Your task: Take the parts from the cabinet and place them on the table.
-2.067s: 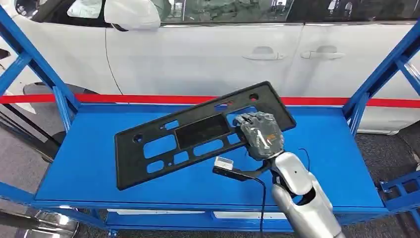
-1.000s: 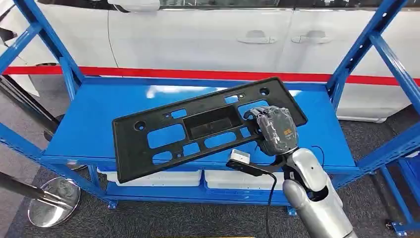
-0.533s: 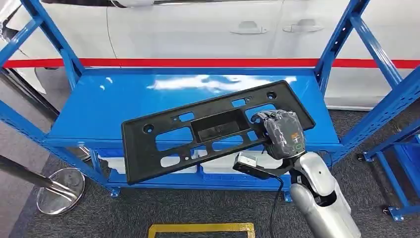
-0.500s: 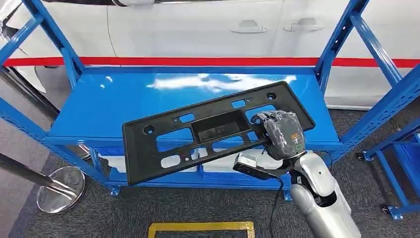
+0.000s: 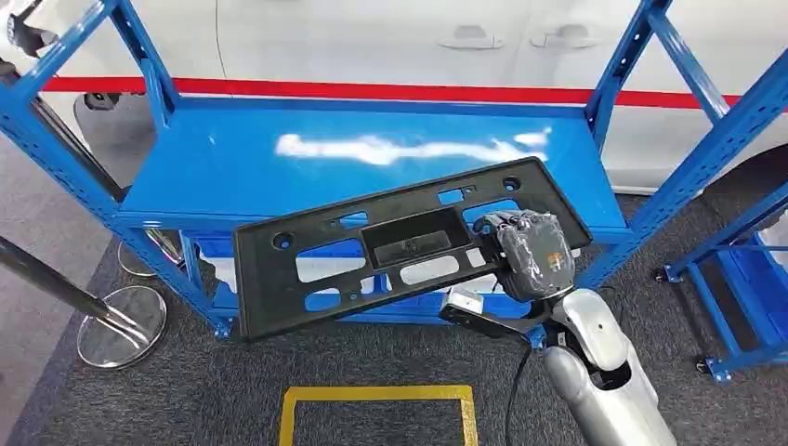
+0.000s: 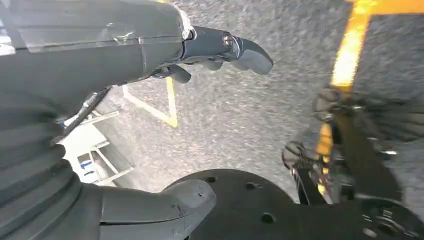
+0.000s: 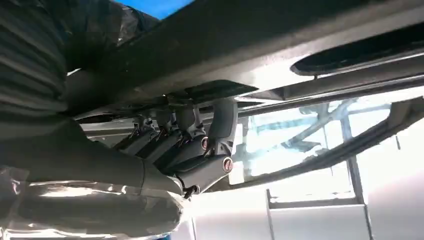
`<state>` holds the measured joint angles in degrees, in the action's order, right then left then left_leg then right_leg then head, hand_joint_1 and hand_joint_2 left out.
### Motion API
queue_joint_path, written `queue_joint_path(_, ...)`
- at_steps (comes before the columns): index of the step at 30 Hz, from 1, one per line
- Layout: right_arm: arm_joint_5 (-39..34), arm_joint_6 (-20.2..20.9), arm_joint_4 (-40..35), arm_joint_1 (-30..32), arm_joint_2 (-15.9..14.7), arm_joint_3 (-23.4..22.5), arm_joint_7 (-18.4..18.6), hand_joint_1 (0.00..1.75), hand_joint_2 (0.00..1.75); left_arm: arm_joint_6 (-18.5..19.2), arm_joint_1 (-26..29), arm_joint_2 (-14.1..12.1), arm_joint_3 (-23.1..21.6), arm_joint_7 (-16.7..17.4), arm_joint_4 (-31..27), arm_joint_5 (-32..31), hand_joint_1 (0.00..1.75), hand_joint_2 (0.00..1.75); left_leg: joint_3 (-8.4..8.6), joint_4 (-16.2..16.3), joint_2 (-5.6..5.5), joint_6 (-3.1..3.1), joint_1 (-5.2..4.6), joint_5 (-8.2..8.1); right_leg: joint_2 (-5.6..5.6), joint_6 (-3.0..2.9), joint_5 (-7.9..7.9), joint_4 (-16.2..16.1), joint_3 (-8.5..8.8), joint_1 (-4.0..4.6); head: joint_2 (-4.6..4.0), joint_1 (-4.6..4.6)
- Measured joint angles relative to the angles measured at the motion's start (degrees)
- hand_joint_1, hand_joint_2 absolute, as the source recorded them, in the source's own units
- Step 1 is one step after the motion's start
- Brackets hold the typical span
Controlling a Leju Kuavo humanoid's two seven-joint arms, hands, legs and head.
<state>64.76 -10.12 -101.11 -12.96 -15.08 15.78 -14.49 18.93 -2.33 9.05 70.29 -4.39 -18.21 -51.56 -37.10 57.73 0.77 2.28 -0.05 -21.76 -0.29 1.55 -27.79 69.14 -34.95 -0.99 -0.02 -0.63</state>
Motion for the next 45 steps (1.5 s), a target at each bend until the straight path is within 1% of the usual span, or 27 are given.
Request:
queue_joint_path(1,0.0,0.0,0.0,-0.1,0.0,0.0,0.0,1.75,1.75,0.0,-0.1,0.1,0.0,0.0,-0.1,0.0,0.00,1.75,-0.75,0.7,-0.04,-0.28,0.00,0.44,0.01,-0.16,-0.73,-5.3,4.26,0.00,0.00,0.00)
queue_joint_path(2,0.0,0.0,0.0,-0.3,0.0,0.0,0.0,1.75,1.75,0.1,0.0,0.2,0.0,0.0,-0.4,0.0,0.00,1.75,-1.43,1.2,-0.19,-0.59,-0.33,0.74,0.06,-0.41,-3.70,-10.7,7.84,0.39,0.02,0.00)
queue_joint_path(6,-0.2,0.2,0.0,-0.4,0.0,-0.2,0.0,1.75,1.75,0.4,0.2,0.3,0.0,0.0,-0.7,0.0,0.00,1.75,-1.79,0.6,-0.25,-1.88,-0.26,3.13,0.18,-2.25,-2.32,-11.1,6.44,0.55,0.00,0.07)
queue_joint_path(7,-0.3,0.3,0.1,-0.7,0.0,-0.2,0.0,1.75,1.75,0.4,0.4,0.3,0.0,0.0,-0.8,0.0,0.00,1.75,-2.52,1.2,-0.38,-2.22,0.09,2.04,-0.38,-2.90,-1.18,-11.3,5.47,0.23,0.02,0.04)
queue_joint_path(10,-0.4,0.6,0.1,-0.7,0.0,-0.2,0.1,1.75,1.75,0.8,0.5,0.3,0.0,0.0,-0.9,0.1,0.00,1.75,-5.59,11.7,-0.41,-3.40,0.46,-9.65,-0.30,-3.47,1.43,-11.3,2.16,0.22,0.02,0.07)
queue_joint_path(11,-0.4,0.7,0.1,-0.7,0.0,-0.2,0.1,1.75,1.75,0.8,0.5,0.4,0.0,0.0,-0.9,0.2,0.00,1.75,-6.09,15.9,-0.41,-3.59,0.51,-11.63,-0.32,-3.44,2.21,-11.2,1.11,0.27,0.00,0.11)
queue_joint_path(12,-0.5,0.7,0.1,-0.7,0.0,-0.2,0.1,1.75,1.75,0.8,0.5,0.4,0.0,0.0,-0.9,0.2,0.00,1.75,-5.99,18.8,-0.41,-3.65,0.51,-11.52,-0.32,-3.33,3.07,-11.1,-0.04,0.29,0.02,0.07)
queue_joint_path(14,-0.5,0.7,0.2,-0.7,0.0,-0.2,0.1,1.75,1.75,0.9,0.4,0.4,0.0,0.0,-1.1,0.2,0.00,1.75,-2.82,18.0,-0.42,-3.55,0.51,-7.59,-0.40,-3.06,4.41,-10.7,-2.09,0.29,0.02,0.09)
queue_joint_path(15,-0.6,0.7,0.2,-0.7,0.0,-0.2,0.1,1.75,1.75,0.9,0.4,0.4,0.0,0.0,-1.2,0.2,0.00,1.75,0.65,14.4,-0.45,-3.31,0.51,-5.76,-0.40,-2.89,5.01,-10.5,-2.98,0.30,0.02,0.09)
queue_joint_path(16,-0.7,0.7,0.2,-0.8,0.0,-0.2,0.1,1.75,1.75,0.8,0.4,0.4,0.0,0.0,-1.3,0.2,0.00,1.75,5.40,8.6,-0.53,-2.87,0.47,-5.66,-0.37,-2.70,5.65,-10.4,-3.59,0.33,0.00,0.11)
queue_joint_path(18,-0.7,0.7,0.2,-0.9,0.0,-0.2,0.1,1.75,1.75,0.9,0.3,0.4,0.0,0.0,-1.7,0.2,0.00,1.75,11.92,-1.5,-0.70,-2.03,0.01,-9.84,-0.44,-2.07,6.67,-10.2,-3.90,0.42,0.00,0.07)
queue_joint_path(21,-0.8,0.9,0.2,-1.1,0.0,-0.2,0.1,1.75,1.75,0.9,0.3,0.5,0.0,0.1,-1.8,0.3,0.00,1.75,10.70,-1.1,-0.61,-0.88,-0.44,-8.11,-0.60,-0.82,8.70,-11.5,-3.38,0.01,0.00,0.09)
queue_joint_path(22,-0.9,0.9,0.2,-1.3,-0.1,-0.2,0.1,1.75,1.75,0.9,0.3,0.7,0.0,0.3,-1.8,0.4,0.00,1.75,10.30,-2.0,-0.35,-0.36,0.30,-6.76,-0.54,-0.56,8.89,-11.5,-3.88,0.01,0.00,0.04)
queue_joint_path(23,-0.9,1.0,0.3,-1.3,0.0,-0.3,0.1,1.75,1.75,0.9,0.2,0.7,0.0,0.3,-1.8,0.4,0.00,1.75,9.54,-2.1,-0.18,0.00,0.06,-5.87,-0.15,-0.37,6.29,-10.6,-4.43,-0.02,0.02,0.09)
queue_joint_path(25,-0.9,1.0,0.4,-1.5,-0.1,-0.5,0.1,1.75,1.75,0.9,0.3,0.8,0.0,0.3,-2.0,0.4,0.00,1.75,7.54,-2.1,-0.10,0.59,-0.02,-4.20,-0.02,-0.17,-2.04,-3.8,-6.12,-0.16,0.02,0.07)
queue_joint_path(26,-0.9,1.0,0.5,-1.5,-0.1,-0.5,0.1,1.75,1.75,0.9,0.4,0.8,0.1,0.3,-2.0,0.4,0.00,1.75,6.45,-2.0,-0.06,0.62,-0.09,-3.39,0.01,0.02,-4.84,0.6,-6.86,-0.19,0.00,0.04)
queue_joint_path(27,-0.9,1.0,0.5,-1.5,-0.1,-0.5,0.1,1.75,1.75,0.9,0.4,0.8,0.1,0.3,-2.0,0.4,0.00,1.75,5.30,-1.9,-0.05,0.60,-0.16,-2.57,0.01,0.21,-5.86,4.4,-7.22,-0.23,0.00,0.06)
queue_joint_path(29,-0.9,1.0,0.7,-1.5,-0.1,-0.6,0.1,1.75,1.75,0.9,0.4,0.8,0.0,0.3,-2.1,0.4,0.00,1.75,2.89,-1.2,-0.03,0.42,-0.17,-1.30,0.01,0.33,-3.09,6.6,-5.85,-0.31,0.00,0.07)
queue_joint_path(31,-0.9,1.0,0.9,-1.6,-0.1,-0.6,0.1,1.75,1.75,0.9,0.4,0.9,0.1,0.3,-2.1,0.4,0.00,1.75,0.68,-0.2,-0.04,0.05,-0.11,-0.40,0.00,0.26,0.91,1.1,-0.61,-0.37,0.02,0.07)
queue_joint_path(32,-0.9,1.0,0.9,-1.7,-0.1,-0.6,0.1,1.75,1.75,0.9,0.4,0.9,0.1,0.3,-2.1,0.4,0.00,1.75,-0.24,0.5,-0.06,-0.22,-0.06,-0.03,0.01,0.13,0.73,-4.0,3.28,-0.37,0.02,0.07)
queue_joint_path(33,-0.9,1.0,0.9,-1.9,-0.1,-0.6,0.1,1.75,1.75,1.0,0.4,1.0,0.1,0.3,-2.1,0.4,0.00,1.75,-1.00,0.9,-0.09,-0.58,-0.21,0.31,0.02,-0.07,-2.84,-8.7,5.97,-0.27,0.02,0.07)
queue_joint_path(34,-1.0,0.9,0.8,-1.9,-0.1,-0.7,0.1,1.75,1.75,1.0,0.4,1.0,0.1,0.3,-2.2,0.5,0.00,1.75,-1.21,1.3,-0.11,-0.87,-0.28,0.68,0.24,-0.67,-3.36,-11.0,7.22,0.23,0.02,0.11)
queue_joint_path(38,-1.0,1.0,1.0,-2.2,-0.1,-0.9,0.1,1.75,1.75,1.4,0.6,1.0,0.2,0.4,-2.5,0.5,0.00,1.75,-1.87,1.0,-0.37,-2.19,-0.02,1.96,0.04,-2.49,-1.34,-11.0,5.46,-0.02,0.00,0.11)
queue_joint_path(40,-1.0,1.0,1.0,-2.3,-0.1,-1.0,0.1,1.75,1.75,1.7,0.9,1.1,0.2,0.4,-2.8,0.5,0.00,1.75,-3.62,5.6,-0.43,-2.92,0.24,-4.85,-0.09,-3.30,-0.01,-11.0,4.01,0.00,0.00,0.11)
queue_joint_path(42,-1.1,1.0,1.0,-2.2,-0.1,-1.1,0.2,1.75,1.75,1.9,1.0,1.2,0.2,0.5,-2.9,0.5,0.00,1.75,-5.53,14.2,-0.43,-3.34,0.45,-10.59,-0.09,-3.39,1.31,-10.8,2.28,0.11,0.00,0.13)
queue_joint_path(43,-1.1,1.0,1.0,-2.2,-0.1,-1.1,0.2,1.75,1.75,2.0,1.0,1.2,0.2,0.5,-3.0,0.4,0.00,1.75,-5.84,16.8,-0.43,-3.44,0.49,-11.30,-0.08,-3.34,1.78,-10.8,1.57,0.16,0.00,0.13)
queue_joint_path(45,-1.1,1.0,1.0,-2.2,-0.1,-1.2,0.2,1.75,1.75,2.1,0.9,1.3,0.2,0.5,-3.2,0.4,0.00,1.75,-3.43,17.7,-0.43,-3.40,0.55,-8.46,-0.10,-3.10,3.04,-10.3,-0.59,0.16,0.00,0.13)
